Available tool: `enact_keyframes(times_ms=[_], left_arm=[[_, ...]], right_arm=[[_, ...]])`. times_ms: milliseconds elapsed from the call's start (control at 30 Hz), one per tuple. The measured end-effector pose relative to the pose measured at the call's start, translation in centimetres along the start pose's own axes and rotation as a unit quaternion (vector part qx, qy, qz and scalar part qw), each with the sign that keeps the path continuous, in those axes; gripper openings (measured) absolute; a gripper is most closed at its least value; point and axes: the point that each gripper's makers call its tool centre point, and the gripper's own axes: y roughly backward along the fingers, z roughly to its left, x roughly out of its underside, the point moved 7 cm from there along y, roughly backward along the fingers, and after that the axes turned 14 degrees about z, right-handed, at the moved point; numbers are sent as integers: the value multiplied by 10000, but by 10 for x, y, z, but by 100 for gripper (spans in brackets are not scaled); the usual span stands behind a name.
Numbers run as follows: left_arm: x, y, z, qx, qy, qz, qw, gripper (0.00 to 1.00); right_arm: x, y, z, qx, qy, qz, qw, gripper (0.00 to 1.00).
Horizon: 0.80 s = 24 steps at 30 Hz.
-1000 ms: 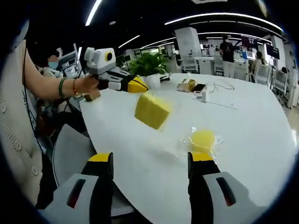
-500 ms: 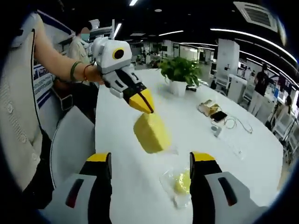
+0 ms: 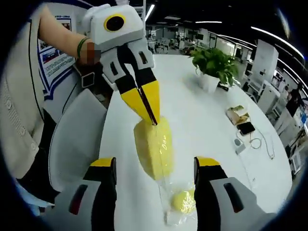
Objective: Compare the silicone blocks by pressing each to a similar depth, holding the contact briefly, and releasing to observe deformation and rebound differences across the visible hardness samples.
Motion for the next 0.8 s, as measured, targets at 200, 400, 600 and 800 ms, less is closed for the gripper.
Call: enact_keyframes(times_ms=[200,400,600,800], left_arm=[[-4,0,0,26,-100,0,9999,0],[-9,2,0,49,-178,-53,9998,0],[-14,6,0,52,-244,-129,9996,0],[-17,10,0,29,-325,-175,9993,0]], right_arm=[[-10,-15,-7,-234,127,154,9995,57],[-19,-29,-9,-443,283,327,9981,53],[-22,-34,-9,-540,347,381,9972,47],[-20,-38,-6,-652,409,496,9958,36]])
